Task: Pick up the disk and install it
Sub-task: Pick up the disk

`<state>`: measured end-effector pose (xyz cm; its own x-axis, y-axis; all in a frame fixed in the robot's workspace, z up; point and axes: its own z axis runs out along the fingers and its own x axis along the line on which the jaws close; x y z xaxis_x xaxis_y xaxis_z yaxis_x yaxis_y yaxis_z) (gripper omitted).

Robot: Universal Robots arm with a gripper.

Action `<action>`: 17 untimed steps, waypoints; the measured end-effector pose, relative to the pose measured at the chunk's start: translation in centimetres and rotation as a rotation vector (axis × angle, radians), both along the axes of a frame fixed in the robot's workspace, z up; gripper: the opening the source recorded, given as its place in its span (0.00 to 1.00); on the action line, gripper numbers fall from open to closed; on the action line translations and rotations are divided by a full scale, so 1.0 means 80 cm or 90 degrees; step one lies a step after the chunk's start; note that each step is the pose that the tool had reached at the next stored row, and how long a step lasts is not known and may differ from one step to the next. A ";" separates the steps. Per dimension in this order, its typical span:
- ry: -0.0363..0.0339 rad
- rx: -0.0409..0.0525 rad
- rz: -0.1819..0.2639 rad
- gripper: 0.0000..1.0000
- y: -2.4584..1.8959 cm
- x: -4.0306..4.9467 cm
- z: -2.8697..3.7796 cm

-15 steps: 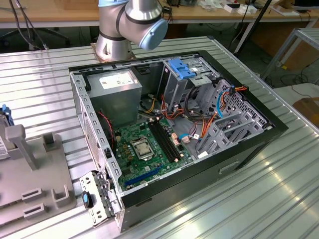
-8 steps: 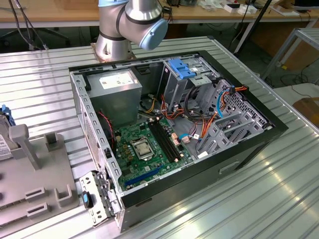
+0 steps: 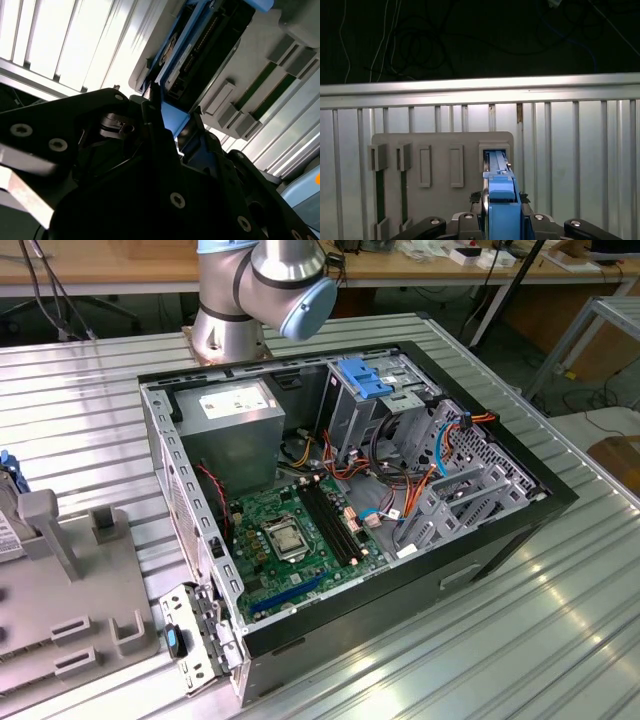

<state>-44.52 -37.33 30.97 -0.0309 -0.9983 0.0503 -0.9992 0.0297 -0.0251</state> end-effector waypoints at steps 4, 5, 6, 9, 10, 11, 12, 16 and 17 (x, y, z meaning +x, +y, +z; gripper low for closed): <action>0.0002 -0.0001 0.000 0.37 0.0000 0.000 -0.0002; 0.0001 0.0000 0.000 0.37 0.0000 0.000 -0.0007; 0.0003 -0.0001 0.000 0.37 -0.0001 0.000 -0.0011; 0.0002 0.0000 0.000 0.37 -0.0001 0.000 -0.0018; 0.0001 0.0000 0.000 0.37 0.0000 0.000 -0.0020; 0.0002 -0.0001 0.000 0.37 0.0000 0.000 -0.0022; 0.0002 -0.0001 0.000 0.37 0.0000 0.000 -0.0024; 0.0003 -0.0001 0.000 0.37 0.0000 0.000 -0.0037; 0.0003 -0.0001 0.000 0.37 -0.0001 0.000 -0.0043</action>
